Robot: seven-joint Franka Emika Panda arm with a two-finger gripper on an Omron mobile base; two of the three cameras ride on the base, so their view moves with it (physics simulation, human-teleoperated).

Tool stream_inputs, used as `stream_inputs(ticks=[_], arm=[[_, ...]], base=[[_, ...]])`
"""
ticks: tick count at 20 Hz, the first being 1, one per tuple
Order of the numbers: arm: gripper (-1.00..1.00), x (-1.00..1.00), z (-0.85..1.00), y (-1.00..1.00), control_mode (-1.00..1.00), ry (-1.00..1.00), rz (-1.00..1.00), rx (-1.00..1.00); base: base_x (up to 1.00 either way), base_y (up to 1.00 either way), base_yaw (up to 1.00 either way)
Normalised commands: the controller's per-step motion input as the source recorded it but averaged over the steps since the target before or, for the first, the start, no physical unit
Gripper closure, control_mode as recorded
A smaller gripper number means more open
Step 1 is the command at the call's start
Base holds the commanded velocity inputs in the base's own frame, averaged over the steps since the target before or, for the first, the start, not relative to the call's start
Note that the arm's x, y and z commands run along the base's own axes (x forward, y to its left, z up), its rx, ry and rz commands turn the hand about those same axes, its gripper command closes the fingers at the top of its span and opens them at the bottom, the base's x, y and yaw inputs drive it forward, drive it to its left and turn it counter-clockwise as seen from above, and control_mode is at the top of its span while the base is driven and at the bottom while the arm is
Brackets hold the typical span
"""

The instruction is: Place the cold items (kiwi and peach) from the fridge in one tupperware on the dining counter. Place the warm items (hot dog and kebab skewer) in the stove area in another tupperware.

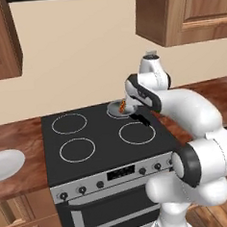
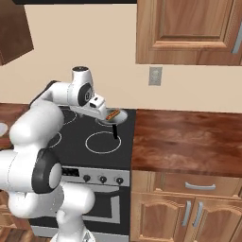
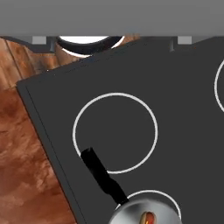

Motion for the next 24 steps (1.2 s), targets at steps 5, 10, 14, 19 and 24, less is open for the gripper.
stream_inputs(ticks=[5, 10, 14, 19, 24], arm=[[-1.0, 1.0, -0.02, -0.01, -1.0, 0.16, -0.23, 0.02], [-1.0, 0.94, -0.44, 0.0, -1.0, -0.02, -0.08, -0.05], [-1.0, 0.9, -0.56, 0.0, -1.0, -0.02, -0.06, -0.03], [-1.0, 0.71, -0.49, -0.03, -1.0, -0.05, -0.03, 0.0], [-1.0, 0.6, -0.26, -0.04, -1.0, 0.0, 0.0, 0.05]], base=[[0.0, 0.0, 0.0], [0.0, 0.0, 0.0], [0.0, 0.0, 0.0], [0.0, 0.0, 0.0], [0.0, 0.0, 0.0]])
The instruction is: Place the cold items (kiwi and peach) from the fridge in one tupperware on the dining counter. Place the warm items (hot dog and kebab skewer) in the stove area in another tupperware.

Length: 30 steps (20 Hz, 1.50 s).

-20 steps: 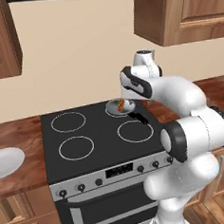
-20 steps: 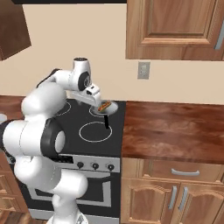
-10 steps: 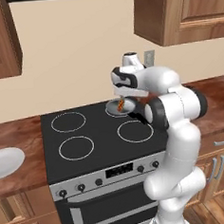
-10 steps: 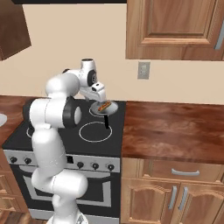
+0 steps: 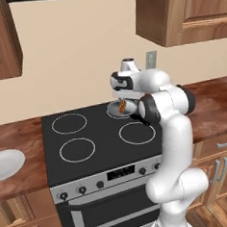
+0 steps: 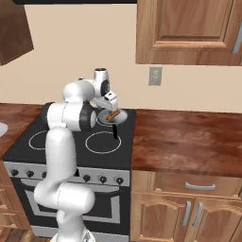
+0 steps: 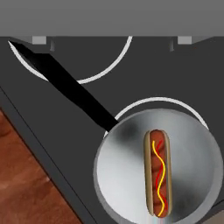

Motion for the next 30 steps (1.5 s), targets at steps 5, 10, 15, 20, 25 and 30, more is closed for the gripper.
stream_inputs(ticks=[5, 10, 15, 20, 25, 30], arm=[[-1.0, 0.68, -0.32, -0.03, -1.0, -0.02, 0.0, 0.0], [-1.0, 0.72, -0.39, 0.0, -1.0, 0.0, 0.0, 0.0], [-1.0, 0.66, -0.43, 0.0, -1.0, 0.01, 0.0, 0.0], [-1.0, 0.42, -0.4, 0.01, -1.0, 0.09, 0.04, -0.02], [-1.0, 0.17, -0.32, 0.01, -1.0, 0.17, 0.06, -0.02], [-1.0, 0.0, -0.18, 0.0, -1.0, 0.12, 0.05, 0.0]], base=[[0.0, 0.0, 0.0], [0.0, 0.0, 0.0], [0.0, 0.0, 0.0], [0.0, 0.0, 0.0], [0.0, 0.0, 0.0], [0.0, 0.0, 0.0]])
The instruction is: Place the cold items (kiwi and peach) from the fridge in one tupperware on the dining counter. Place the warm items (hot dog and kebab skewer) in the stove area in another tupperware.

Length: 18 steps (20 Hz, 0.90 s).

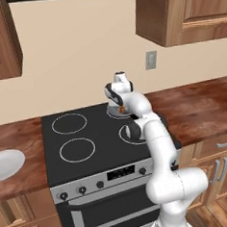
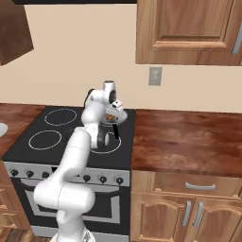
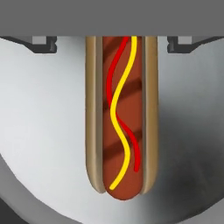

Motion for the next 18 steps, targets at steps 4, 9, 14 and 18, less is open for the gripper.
stream_inputs(ticks=[4, 9, 14, 18], arm=[[1.0, 0.0, -0.17, 0.0, -1.0, 0.07, 0.03, 0.0], [1.0, -0.1, -0.03, 0.01, -1.0, 0.0, 0.0, 0.0], [1.0, -0.27, -0.02, 0.0, -1.0, -0.03, 0.0, 0.0], [1.0, -0.3, 0.0, 0.0, -1.0, -0.24, 0.04, -0.06]], base=[[0.0, 0.0, 0.0], [0.0, 0.0, 0.0], [0.0, 0.0, 0.0], [0.0, 0.0, 0.0]])
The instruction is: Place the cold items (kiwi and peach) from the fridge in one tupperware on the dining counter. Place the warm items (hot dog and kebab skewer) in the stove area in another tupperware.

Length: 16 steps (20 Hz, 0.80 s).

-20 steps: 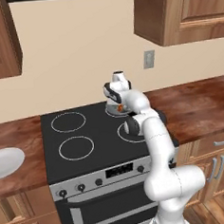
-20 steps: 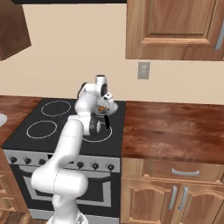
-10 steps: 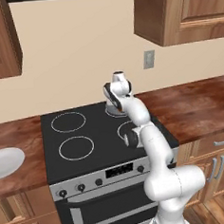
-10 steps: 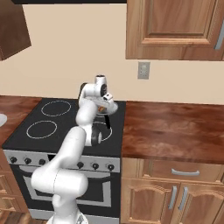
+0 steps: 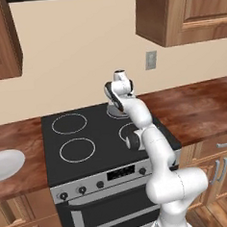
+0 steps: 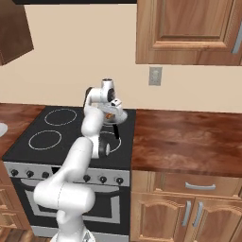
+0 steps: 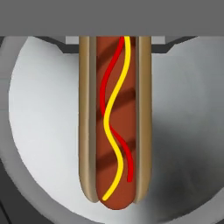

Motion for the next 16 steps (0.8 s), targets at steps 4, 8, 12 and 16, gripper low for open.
stream_inputs(ticks=[4, 8, 12, 16], arm=[[1.0, -0.35, 0.0, 0.0, -1.0, -0.43, 0.12, -0.15], [1.0, -0.51, 0.02, 0.0, -1.0, -0.51, 0.14, -0.16], [1.0, -0.87, 0.22, 0.0, -1.0, -0.58, 0.13, -0.12], [1.0, -1.0, 0.31, -0.07, -1.0, -0.77, 0.16, -0.09]], base=[[0.0, 0.0, 0.0], [0.0, 0.0, 0.0], [0.0, 0.0, 0.0], [0.0, 0.0, 0.0]])
